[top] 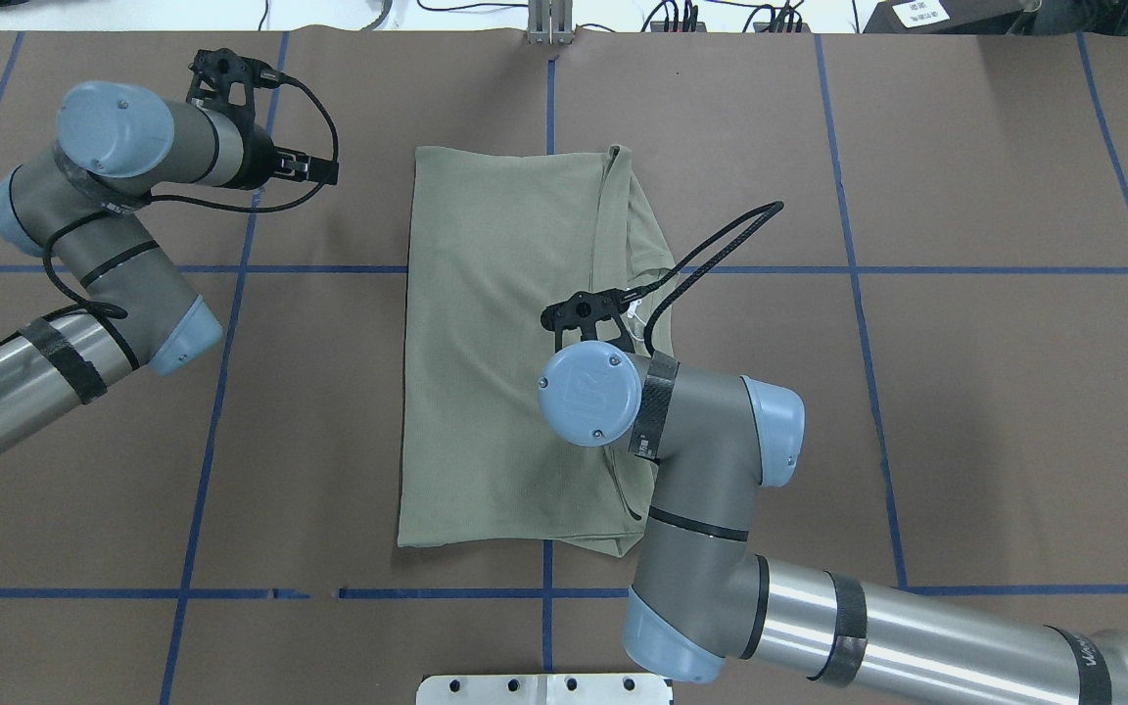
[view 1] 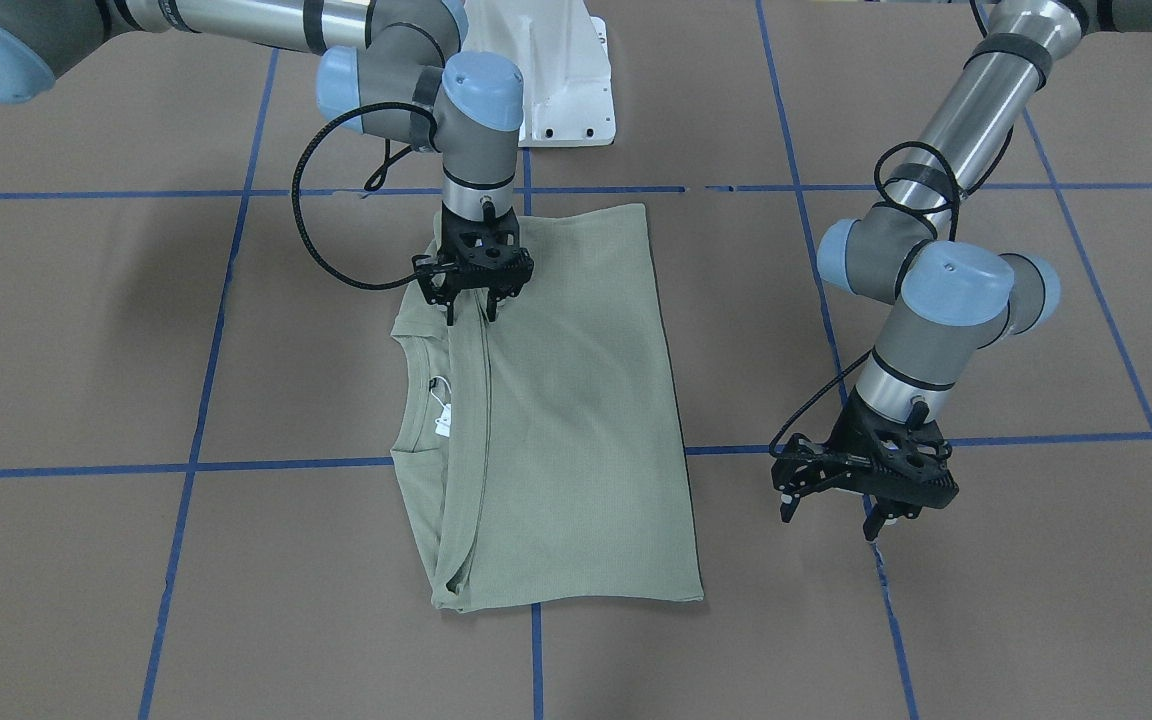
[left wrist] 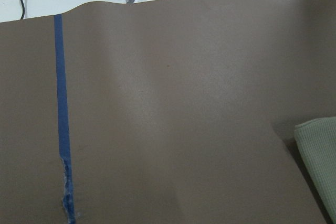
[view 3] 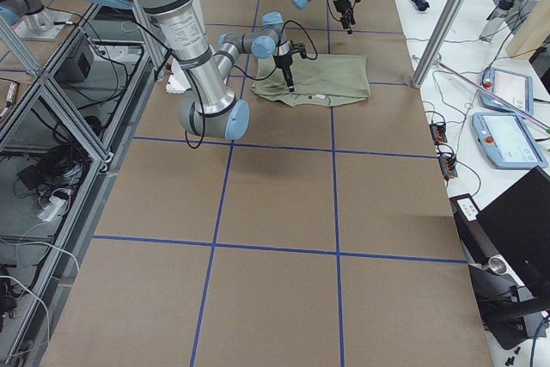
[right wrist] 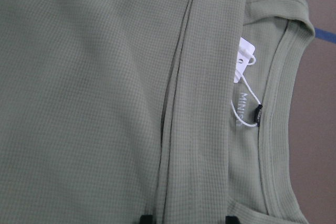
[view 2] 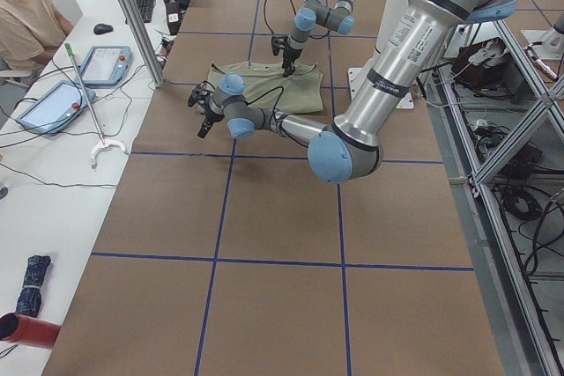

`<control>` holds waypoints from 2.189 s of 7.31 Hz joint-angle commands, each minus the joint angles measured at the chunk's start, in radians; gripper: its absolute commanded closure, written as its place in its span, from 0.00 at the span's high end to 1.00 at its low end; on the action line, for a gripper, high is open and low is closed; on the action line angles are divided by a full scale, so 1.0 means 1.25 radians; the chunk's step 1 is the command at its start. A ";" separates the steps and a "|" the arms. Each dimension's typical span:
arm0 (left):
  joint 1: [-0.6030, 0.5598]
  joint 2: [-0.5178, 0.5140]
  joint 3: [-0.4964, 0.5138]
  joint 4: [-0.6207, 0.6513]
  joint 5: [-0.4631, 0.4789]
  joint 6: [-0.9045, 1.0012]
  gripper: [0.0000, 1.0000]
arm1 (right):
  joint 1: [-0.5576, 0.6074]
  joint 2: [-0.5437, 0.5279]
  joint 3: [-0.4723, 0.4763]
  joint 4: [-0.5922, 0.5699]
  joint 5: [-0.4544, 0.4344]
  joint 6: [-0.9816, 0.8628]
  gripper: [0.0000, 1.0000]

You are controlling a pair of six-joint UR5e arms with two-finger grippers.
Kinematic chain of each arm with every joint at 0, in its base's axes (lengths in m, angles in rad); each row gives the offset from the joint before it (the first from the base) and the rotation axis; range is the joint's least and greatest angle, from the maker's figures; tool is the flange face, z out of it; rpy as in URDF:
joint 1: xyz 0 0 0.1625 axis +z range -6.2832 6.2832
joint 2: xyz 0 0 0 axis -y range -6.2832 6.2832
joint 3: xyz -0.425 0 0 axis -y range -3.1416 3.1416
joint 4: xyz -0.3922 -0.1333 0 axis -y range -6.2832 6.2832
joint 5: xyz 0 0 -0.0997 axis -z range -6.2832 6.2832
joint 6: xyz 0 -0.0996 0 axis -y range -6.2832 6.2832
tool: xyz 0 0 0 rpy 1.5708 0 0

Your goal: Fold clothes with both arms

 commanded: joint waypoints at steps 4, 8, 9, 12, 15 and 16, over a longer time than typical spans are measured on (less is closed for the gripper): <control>0.000 0.000 0.000 0.000 0.000 0.000 1.00 | 0.016 -0.062 0.118 -0.126 -0.011 -0.073 0.37; 0.001 0.001 0.000 0.000 0.000 0.000 1.00 | 0.020 -0.145 0.183 -0.120 -0.011 -0.078 0.38; 0.001 0.005 -0.001 0.000 0.000 0.000 1.00 | 0.018 -0.109 0.176 -0.109 -0.011 -0.075 0.40; 0.003 0.010 0.000 -0.022 0.000 -0.001 1.00 | 0.037 -0.009 0.058 -0.020 -0.011 -0.073 0.44; 0.001 0.014 -0.001 -0.022 0.000 -0.001 1.00 | 0.041 0.002 -0.010 0.037 -0.008 -0.083 0.41; 0.003 0.014 -0.001 -0.023 0.000 -0.001 1.00 | 0.041 0.002 -0.012 0.036 -0.006 -0.094 0.41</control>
